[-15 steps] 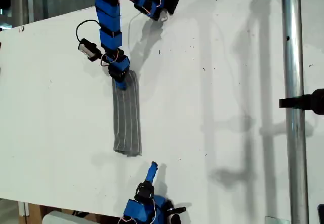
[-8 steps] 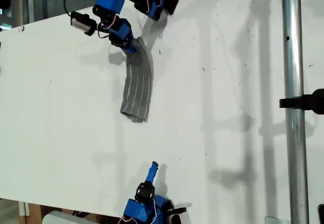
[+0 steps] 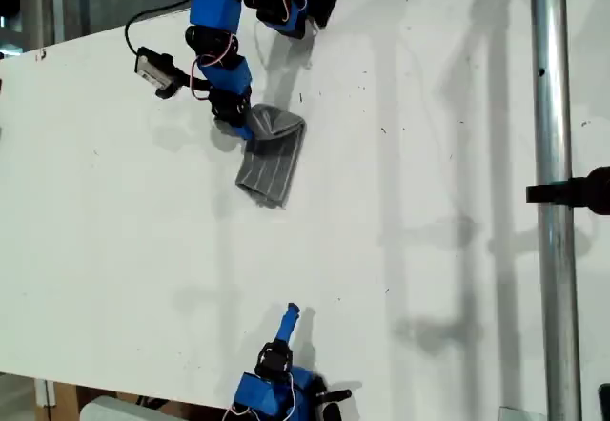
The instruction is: Grasp corners of a towel and fold twice.
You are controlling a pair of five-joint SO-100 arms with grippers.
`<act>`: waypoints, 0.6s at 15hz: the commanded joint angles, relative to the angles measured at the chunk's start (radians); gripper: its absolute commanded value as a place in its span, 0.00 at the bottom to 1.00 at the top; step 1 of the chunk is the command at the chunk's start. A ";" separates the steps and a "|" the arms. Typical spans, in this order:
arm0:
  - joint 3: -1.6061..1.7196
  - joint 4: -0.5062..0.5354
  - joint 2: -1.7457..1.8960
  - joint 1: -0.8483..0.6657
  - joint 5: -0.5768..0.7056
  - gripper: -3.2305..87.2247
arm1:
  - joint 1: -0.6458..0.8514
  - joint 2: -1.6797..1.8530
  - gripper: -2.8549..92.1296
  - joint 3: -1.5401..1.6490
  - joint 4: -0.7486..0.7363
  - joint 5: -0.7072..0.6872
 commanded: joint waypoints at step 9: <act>0.003 -0.028 0.006 0.012 -0.014 0.19 | 0.083 -0.196 0.56 -0.380 -0.445 -0.215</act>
